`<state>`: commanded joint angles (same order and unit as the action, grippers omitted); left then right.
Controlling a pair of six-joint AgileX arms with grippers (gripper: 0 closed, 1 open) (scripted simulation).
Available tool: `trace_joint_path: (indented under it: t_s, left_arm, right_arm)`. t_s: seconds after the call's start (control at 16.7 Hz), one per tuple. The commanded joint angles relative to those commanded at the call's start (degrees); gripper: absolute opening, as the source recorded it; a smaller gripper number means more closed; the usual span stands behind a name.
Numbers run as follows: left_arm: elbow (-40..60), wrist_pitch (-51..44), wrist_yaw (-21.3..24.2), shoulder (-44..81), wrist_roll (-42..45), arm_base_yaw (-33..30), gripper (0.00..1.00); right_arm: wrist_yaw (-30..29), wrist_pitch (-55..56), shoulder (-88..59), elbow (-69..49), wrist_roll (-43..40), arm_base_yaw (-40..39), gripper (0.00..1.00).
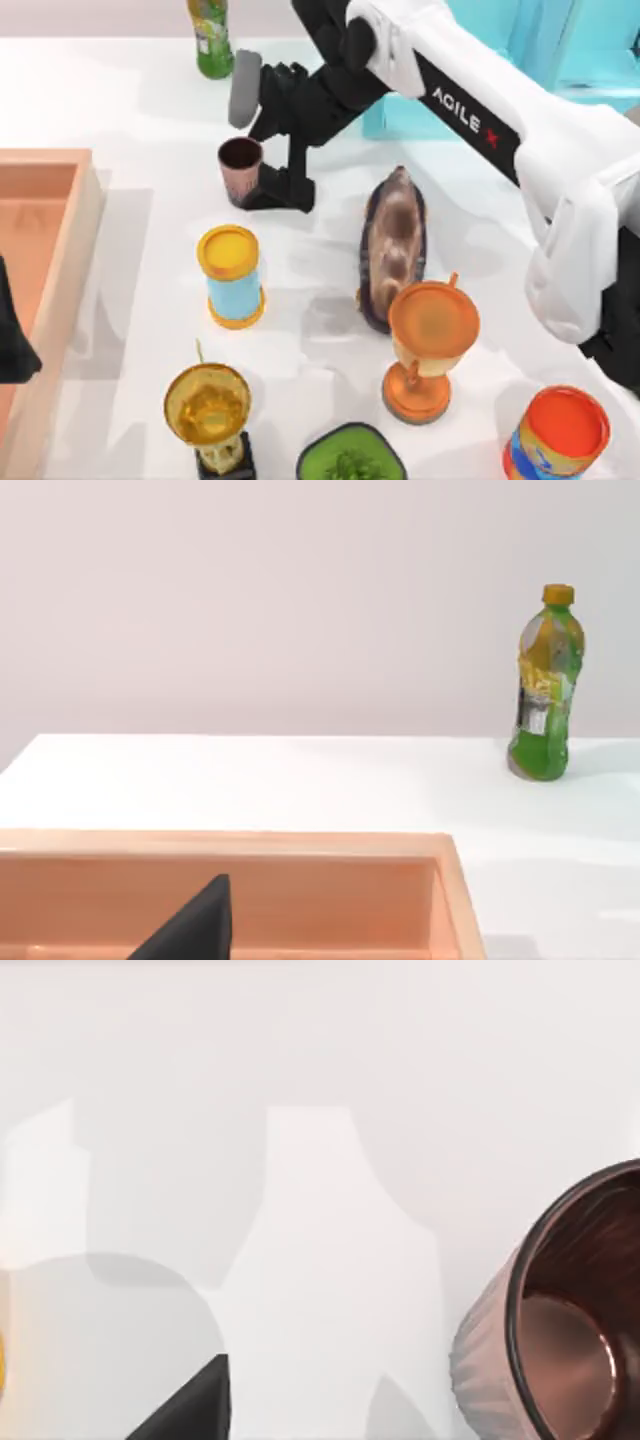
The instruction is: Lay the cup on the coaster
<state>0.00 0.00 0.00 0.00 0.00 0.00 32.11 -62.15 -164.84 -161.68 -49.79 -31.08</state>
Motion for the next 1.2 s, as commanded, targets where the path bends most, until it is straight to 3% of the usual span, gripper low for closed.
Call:
trace_joint_path:
  t_s: [0.48, 1.2]
  left_arm:
    - [0.0, 0.0, 0.0, 0.0, 0.0, 0.0, 1.00]
    - [0.0, 0.0, 0.0, 0.0, 0.0, 0.0, 1.00]
  right_arm:
    - [-0.9, 0.3, -3.5, -4.6, 2.5, -2.4, 1.00]
    - [-0.9, 0.3, -3.5, -4.6, 2.5, -2.4, 0.10]
